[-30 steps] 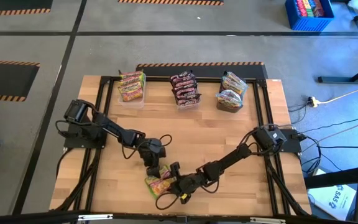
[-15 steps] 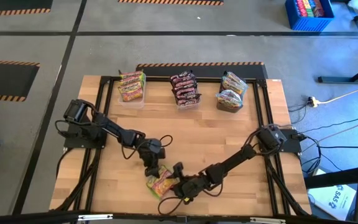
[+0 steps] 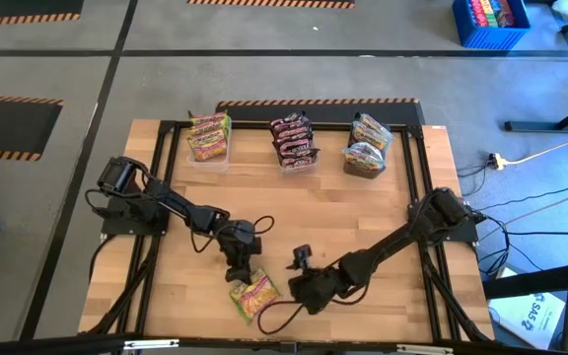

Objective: Sort Maruchan noodles
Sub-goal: Put the green noodle pack into the left transparent bin

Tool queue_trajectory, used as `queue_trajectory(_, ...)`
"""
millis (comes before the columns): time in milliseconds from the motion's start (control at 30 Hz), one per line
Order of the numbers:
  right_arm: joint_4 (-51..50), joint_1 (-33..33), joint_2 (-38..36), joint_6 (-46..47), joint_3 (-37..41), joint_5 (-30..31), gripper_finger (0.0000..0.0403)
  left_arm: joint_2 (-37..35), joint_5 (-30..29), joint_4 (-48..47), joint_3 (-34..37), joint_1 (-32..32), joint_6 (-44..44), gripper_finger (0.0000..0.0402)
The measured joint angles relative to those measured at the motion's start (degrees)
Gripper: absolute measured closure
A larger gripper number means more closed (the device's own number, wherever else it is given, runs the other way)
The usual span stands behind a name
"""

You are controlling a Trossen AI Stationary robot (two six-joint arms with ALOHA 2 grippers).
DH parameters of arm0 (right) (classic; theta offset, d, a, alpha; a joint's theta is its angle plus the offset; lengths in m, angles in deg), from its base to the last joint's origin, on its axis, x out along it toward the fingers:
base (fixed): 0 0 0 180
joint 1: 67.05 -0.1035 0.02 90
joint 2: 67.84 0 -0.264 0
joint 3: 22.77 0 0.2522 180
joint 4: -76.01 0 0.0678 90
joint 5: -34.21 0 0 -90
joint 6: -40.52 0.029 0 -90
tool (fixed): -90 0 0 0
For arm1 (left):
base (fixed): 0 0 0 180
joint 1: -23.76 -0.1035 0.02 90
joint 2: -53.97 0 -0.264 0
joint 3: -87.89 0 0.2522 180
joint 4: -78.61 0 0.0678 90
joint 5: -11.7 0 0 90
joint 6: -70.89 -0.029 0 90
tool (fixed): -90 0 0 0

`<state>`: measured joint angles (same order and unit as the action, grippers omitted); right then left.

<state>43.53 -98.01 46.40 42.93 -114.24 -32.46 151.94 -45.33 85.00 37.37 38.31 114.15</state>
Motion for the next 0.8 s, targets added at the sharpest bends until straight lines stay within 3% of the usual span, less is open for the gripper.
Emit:
queue_trajectory(167, -8.5, 0.2, -1.2, 5.2, 0.8, 2.6, 0.0149, -4.5, 0.7, -3.1, 0.1, -0.1, -0.8, 0.0279)
queue_trajectory(433, -5.0, 2.6, -1.3, 5.2, 6.9, 5.9, 0.0149, -7.8, -1.8, -7.1, 0.0, -1.4, -3.4, 0.0320)
queue_trajectory(600, 2.5, 3.9, -1.3, 6.9, 10.5, 2.1, 0.0149, -7.8, -2.6, -8.4, 0.1, -2.5, -2.9, 0.0340)
queue_trajectory(800, 14.7, 4.0, -1.3, 6.4, 10.9, -8.1, 0.0149, -7.8, -4.7, -8.8, 0.1, -2.8, -0.5, 0.0323)
